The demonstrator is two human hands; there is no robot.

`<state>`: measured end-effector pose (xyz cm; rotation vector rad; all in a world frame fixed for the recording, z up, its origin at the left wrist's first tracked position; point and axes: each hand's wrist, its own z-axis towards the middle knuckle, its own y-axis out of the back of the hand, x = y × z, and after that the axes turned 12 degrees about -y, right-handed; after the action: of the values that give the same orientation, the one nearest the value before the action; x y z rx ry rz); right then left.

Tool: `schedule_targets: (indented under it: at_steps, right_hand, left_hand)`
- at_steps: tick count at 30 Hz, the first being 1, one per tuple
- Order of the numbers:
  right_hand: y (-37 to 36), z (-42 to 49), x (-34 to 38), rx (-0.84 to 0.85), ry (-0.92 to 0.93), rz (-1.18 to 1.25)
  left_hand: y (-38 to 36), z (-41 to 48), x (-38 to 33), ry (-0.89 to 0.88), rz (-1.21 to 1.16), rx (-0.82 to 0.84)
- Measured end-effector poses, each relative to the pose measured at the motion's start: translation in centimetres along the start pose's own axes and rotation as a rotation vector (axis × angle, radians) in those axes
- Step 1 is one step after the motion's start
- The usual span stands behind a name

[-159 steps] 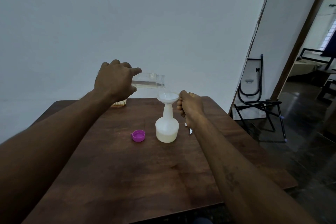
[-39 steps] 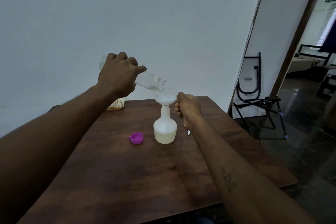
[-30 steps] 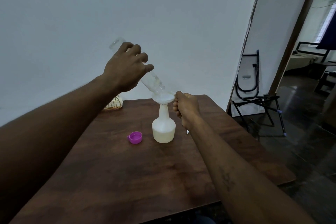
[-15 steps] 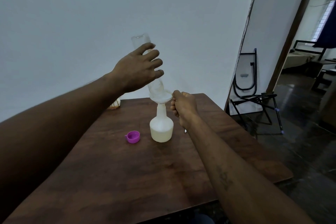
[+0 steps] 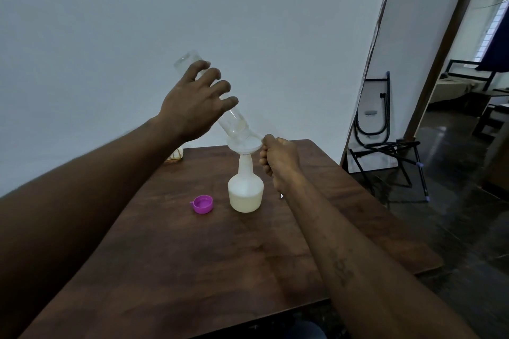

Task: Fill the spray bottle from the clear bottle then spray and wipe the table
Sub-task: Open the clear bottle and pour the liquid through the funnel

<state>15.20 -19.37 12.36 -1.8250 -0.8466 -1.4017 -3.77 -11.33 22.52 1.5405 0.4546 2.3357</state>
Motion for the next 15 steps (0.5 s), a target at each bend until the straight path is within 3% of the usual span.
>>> schedule_targets:
  at_steps: [7, 15]
  right_hand:
    - [0.2, -0.1, -0.2, 0.03, -0.02, 0.019]
    - [0.5, 0.1, -0.3, 0.041, -0.021, 0.023]
  left_hand:
    - [-0.8, -2.3, -0.8, 0.284, -0.186, -0.012]
    - [-2.5, -5.9, -4.0, 0.89, -0.917, 0.09]
